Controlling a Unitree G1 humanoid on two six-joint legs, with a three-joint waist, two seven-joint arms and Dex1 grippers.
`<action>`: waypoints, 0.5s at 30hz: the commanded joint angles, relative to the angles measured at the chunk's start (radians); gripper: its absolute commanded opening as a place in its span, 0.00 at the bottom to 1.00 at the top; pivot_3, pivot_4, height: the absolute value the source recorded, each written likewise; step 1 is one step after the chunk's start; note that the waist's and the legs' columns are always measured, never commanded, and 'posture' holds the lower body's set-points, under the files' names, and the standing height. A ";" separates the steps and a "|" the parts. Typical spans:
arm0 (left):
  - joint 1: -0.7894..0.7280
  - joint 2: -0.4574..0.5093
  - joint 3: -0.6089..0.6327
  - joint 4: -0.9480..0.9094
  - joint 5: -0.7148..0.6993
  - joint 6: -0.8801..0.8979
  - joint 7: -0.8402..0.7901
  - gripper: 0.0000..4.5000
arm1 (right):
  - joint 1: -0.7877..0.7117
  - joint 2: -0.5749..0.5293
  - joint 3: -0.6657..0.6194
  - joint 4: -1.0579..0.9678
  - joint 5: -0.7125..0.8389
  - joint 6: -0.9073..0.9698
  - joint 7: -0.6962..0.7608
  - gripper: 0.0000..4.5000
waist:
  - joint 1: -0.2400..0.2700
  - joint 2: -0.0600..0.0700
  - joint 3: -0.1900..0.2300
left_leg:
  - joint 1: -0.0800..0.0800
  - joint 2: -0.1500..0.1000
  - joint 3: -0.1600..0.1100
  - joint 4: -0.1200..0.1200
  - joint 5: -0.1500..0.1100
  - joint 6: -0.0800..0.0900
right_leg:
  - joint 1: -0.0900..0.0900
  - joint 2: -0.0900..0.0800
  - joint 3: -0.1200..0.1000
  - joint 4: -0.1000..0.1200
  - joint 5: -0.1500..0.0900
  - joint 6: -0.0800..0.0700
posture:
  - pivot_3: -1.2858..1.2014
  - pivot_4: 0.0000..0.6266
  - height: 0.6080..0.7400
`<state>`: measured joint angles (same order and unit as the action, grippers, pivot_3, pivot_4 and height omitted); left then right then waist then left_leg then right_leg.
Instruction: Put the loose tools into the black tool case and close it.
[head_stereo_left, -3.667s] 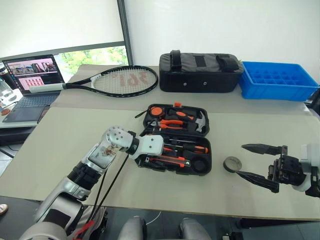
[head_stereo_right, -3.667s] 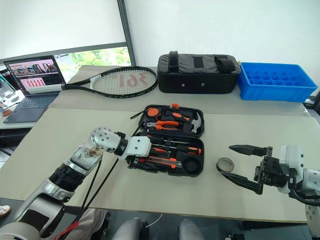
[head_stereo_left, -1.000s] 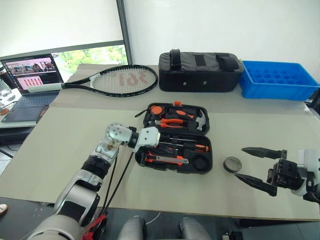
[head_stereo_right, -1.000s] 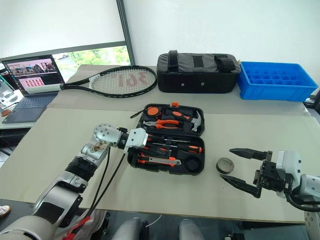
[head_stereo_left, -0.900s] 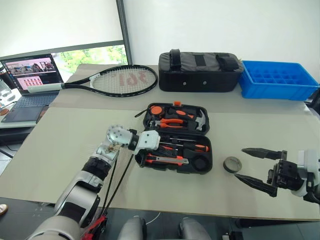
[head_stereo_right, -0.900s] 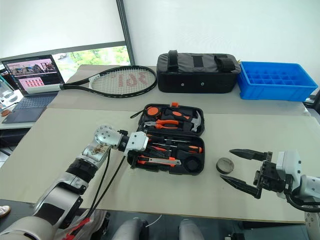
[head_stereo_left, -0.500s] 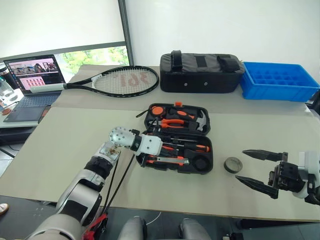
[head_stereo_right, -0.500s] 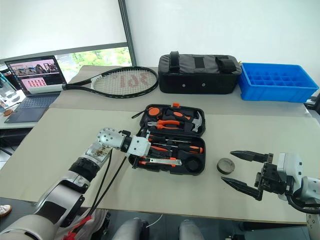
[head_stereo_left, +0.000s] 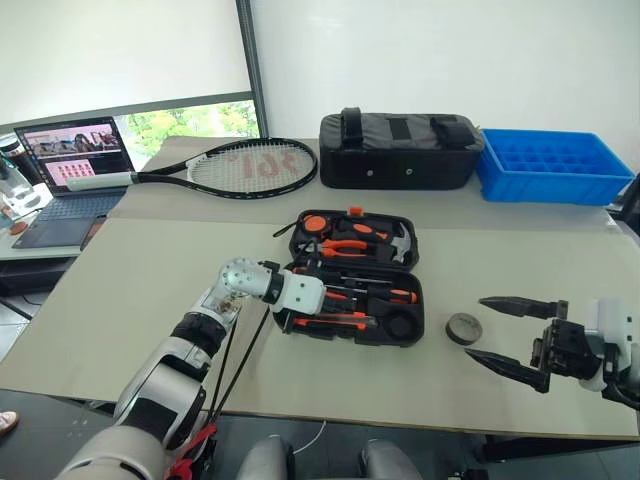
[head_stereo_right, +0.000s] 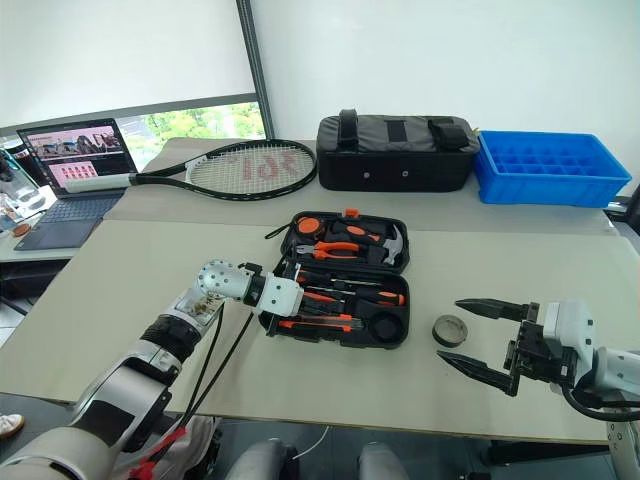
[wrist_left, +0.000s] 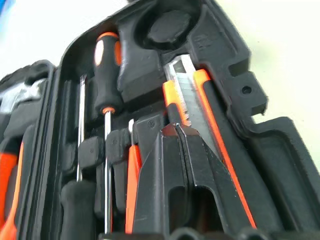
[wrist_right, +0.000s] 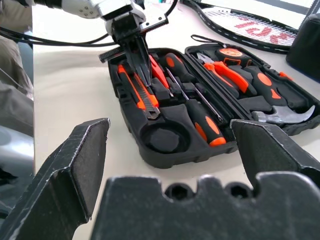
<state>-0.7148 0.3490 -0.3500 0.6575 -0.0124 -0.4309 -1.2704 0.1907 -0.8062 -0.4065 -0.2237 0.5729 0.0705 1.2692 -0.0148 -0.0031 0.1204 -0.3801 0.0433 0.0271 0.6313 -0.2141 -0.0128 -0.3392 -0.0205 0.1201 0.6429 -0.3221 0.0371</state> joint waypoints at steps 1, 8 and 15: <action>0.008 0.026 0.075 -0.204 -0.165 0.250 -0.059 0.12 | -0.035 -0.047 0.033 0.012 -0.058 0.010 -0.016 1.00 | -0.001 0.000 0.000 | -0.004 0.000 0.000 0.000 0.000 0.000 | -0.003 0.000 0.000 0.000 0.000 0.000 | 0.52 0.24 0.75; 0.057 0.219 0.133 -0.613 -0.406 0.717 -0.185 0.65 | -0.109 -0.165 0.166 0.101 -0.231 0.056 -0.045 1.00 | -0.003 0.000 0.000 | -0.010 0.000 0.000 -0.005 0.000 0.001 | -0.013 0.001 0.001 0.002 0.003 -0.006 | 0.52 0.24 0.75; 0.074 0.343 0.169 -0.839 -0.507 0.911 -0.186 0.98 | -0.187 -0.203 0.284 0.162 -0.333 0.056 -0.035 1.00 | -0.002 0.000 0.002 | -0.010 0.001 0.000 -0.003 0.000 0.001 | -0.012 0.001 0.001 0.001 0.000 -0.003 | 0.52 0.24 0.75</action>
<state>-0.6422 0.6777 -0.2021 -0.1263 -0.4913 0.4491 -1.4621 0.0290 -1.0029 -0.1295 -0.0598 0.2445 0.1381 1.2283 -0.0171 -0.0029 0.1220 -0.3905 0.0440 0.0268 0.6283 -0.2145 -0.0120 -0.3513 -0.0193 0.1213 0.6436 -0.3227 0.0338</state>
